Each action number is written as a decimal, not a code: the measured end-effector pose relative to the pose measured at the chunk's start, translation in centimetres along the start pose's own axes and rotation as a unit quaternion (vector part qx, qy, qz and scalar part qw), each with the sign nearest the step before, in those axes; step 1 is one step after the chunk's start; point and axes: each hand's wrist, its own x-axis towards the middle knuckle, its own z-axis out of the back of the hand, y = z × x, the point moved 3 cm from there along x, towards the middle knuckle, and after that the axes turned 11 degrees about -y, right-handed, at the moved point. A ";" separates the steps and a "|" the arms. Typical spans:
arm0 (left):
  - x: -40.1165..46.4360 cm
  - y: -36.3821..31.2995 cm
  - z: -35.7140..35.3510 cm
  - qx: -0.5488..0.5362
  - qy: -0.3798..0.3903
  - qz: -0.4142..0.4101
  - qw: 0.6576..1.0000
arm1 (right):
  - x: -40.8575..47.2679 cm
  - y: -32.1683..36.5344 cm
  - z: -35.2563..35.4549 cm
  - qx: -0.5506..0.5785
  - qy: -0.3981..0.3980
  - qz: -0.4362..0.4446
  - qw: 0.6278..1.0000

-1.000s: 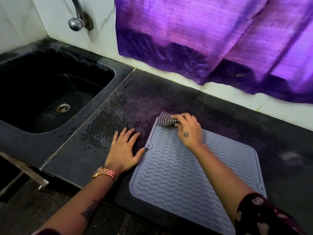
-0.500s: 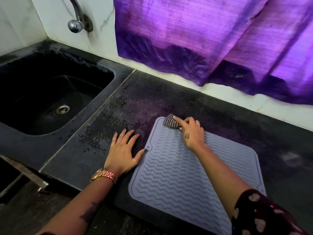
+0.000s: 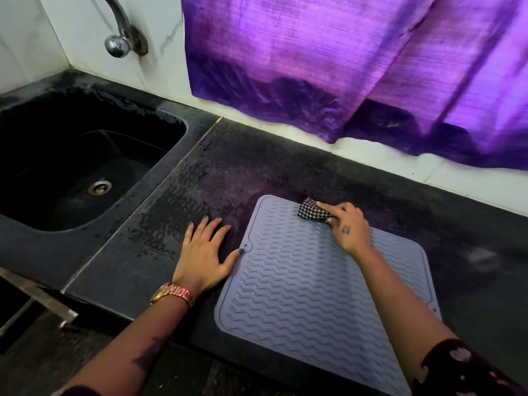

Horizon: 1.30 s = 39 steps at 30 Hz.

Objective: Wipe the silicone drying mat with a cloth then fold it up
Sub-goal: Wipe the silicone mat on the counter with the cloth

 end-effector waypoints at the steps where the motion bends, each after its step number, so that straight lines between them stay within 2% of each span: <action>1: 0.0 0.0 0.0 0.001 -0.001 0.000 1.000 | 0.0 -0.2 0.3 0.001 -0.020 -0.012 1.000; 3: 0.0 0.0 -0.1 0.003 -0.004 -0.001 1.000 | -0.9 -0.5 0.5 -0.001 -0.041 -0.036 0.999; 6: 0.0 0.1 -0.1 0.004 -0.003 -0.005 1.000 | -2.3 -1.0 -0.1 -0.007 -0.009 -0.041 0.999; 9: 0.0 0.2 -0.2 0.006 -0.004 -0.006 1.000 | -1.4 -1.2 0.6 0.048 0.001 -0.054 0.997; 13: 0.0 0.2 -0.2 0.009 -0.003 -0.006 1.000 | -2.6 -0.4 1.0 -0.011 -0.031 -0.009 0.999; 18: 0.1 0.2 -0.1 0.014 0.002 -0.009 1.000 | -4.1 0.3 0.3 -0.010 0.030 0.003 1.000; 25: 0.1 0.1 -0.1 0.015 0.007 -0.009 1.000 | -7.2 0.7 0.8 -0.003 0.019 0.012 1.000; 31: 0.1 0.1 0.0 0.012 0.008 -0.009 1.000 | -8.5 1.7 1.9 0.057 -0.017 0.018 0.998; 35: 0.1 0.1 0.0 0.017 0.011 -0.011 1.000 | -11.7 2.3 1.1 0.038 -0.001 0.034 0.999; 39: 0.0 0.0 0.1 0.014 0.011 -0.011 1.000 | -11.8 2.9 2.2 0.090 -0.022 0.026 0.995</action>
